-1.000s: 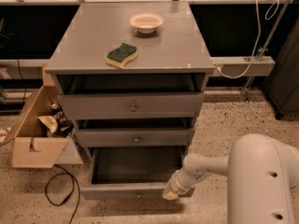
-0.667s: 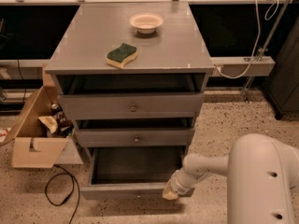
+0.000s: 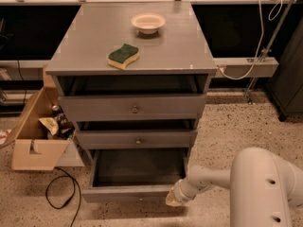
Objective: Close bottom drawer
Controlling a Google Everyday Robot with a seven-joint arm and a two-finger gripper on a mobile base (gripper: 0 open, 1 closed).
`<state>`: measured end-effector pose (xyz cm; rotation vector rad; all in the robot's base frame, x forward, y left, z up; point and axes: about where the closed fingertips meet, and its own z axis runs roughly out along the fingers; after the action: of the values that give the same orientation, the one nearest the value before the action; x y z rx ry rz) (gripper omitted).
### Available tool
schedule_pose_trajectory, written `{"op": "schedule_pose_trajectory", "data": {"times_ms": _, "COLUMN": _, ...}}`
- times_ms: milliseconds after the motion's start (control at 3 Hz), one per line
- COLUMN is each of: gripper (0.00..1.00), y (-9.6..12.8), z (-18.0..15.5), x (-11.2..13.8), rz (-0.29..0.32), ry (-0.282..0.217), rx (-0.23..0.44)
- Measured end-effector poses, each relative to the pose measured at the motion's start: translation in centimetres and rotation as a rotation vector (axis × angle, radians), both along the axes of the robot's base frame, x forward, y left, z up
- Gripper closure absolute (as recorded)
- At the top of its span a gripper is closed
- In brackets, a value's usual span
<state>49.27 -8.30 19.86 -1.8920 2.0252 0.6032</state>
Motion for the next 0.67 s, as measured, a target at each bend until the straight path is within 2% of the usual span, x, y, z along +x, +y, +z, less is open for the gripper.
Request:
{"op": "schedule_pose_trajectory", "data": {"times_ms": 333, "gripper": 1.0, "y": -0.3, "z": -2.7, "x": 0.7, "rz": 0.031, "ry": -0.082, "rx": 0.038}}
{"op": "schedule_pose_trajectory", "data": {"times_ms": 667, "gripper": 1.0, "y": -0.3, "z": -4.7, "x": 2.6, "rz": 0.022, "ry": -0.174, "rx": 0.088}}
